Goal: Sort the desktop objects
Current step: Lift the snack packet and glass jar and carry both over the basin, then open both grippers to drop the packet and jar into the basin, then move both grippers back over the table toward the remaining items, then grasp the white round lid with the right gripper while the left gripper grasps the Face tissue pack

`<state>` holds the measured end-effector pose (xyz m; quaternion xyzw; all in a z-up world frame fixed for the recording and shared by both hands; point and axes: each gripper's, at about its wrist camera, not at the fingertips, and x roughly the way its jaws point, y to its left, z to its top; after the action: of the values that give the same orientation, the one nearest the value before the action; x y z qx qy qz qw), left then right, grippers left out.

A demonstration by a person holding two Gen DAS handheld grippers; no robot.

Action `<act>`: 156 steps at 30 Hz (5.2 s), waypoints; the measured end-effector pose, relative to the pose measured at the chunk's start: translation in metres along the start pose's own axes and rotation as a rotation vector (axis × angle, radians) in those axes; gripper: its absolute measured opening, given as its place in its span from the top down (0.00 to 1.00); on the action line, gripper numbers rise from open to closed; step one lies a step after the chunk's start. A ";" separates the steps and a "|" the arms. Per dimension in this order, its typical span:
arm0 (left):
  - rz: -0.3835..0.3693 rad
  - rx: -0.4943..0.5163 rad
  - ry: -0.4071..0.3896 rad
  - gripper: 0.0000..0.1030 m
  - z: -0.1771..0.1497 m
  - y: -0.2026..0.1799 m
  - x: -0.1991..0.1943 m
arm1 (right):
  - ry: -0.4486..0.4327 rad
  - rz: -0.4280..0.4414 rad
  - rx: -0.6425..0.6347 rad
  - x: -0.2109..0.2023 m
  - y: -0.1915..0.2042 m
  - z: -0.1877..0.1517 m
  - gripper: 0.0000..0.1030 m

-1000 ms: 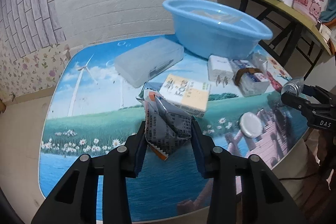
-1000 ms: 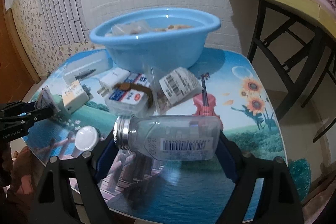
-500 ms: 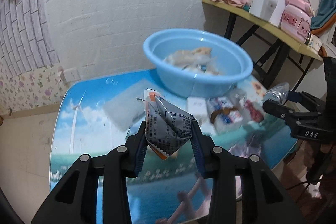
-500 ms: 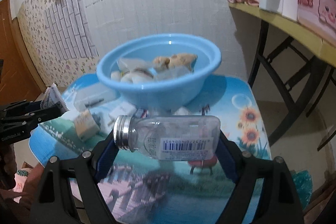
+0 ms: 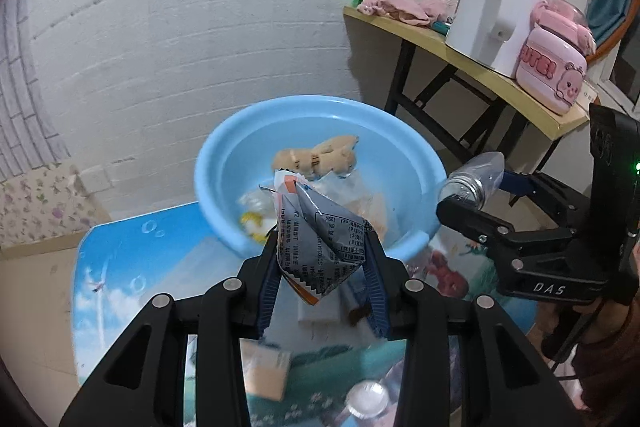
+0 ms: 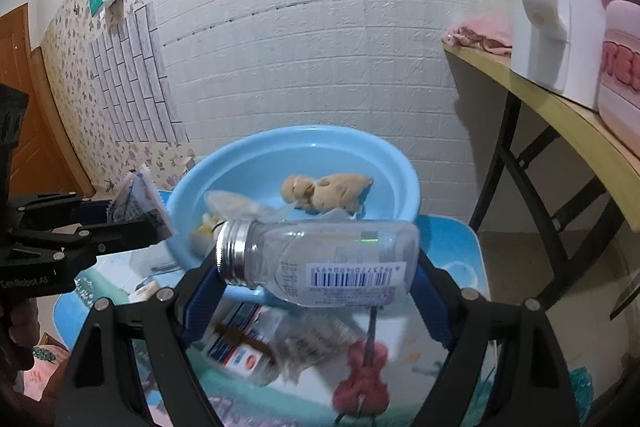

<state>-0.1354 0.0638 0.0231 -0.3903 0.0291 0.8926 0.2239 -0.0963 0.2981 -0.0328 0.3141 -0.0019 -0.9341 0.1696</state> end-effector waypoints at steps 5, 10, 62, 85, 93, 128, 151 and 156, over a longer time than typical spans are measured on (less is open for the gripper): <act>-0.003 0.018 0.044 0.63 0.015 -0.001 0.028 | 0.007 0.005 0.012 0.018 -0.011 0.008 0.18; -0.015 0.008 0.075 0.63 0.019 0.002 0.049 | 0.025 0.014 0.037 0.037 -0.016 0.009 0.18; 0.253 -0.049 0.147 0.00 -0.098 0.059 0.006 | 0.234 -0.024 -0.001 0.021 0.001 -0.082 0.00; 0.152 -0.097 0.133 0.00 -0.138 0.070 -0.001 | 0.251 0.048 0.090 0.002 0.013 -0.101 0.00; 0.100 -0.112 0.125 0.00 -0.146 0.074 -0.002 | 0.280 0.091 0.045 0.006 0.049 -0.104 0.08; 0.057 -0.096 0.100 0.00 -0.155 0.071 -0.004 | 0.293 0.071 -0.171 0.014 0.097 -0.118 0.64; 0.061 -0.068 0.135 0.37 -0.121 0.066 0.035 | 0.285 0.021 -0.077 0.010 0.056 -0.115 0.64; 0.070 -0.081 0.138 0.37 -0.127 0.067 0.029 | 0.282 -0.001 -0.065 0.011 0.048 -0.113 0.64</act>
<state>-0.0941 -0.0139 -0.0932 -0.4585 0.0219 0.8712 0.1738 -0.0236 0.2612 -0.1248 0.4366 0.0524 -0.8803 0.1778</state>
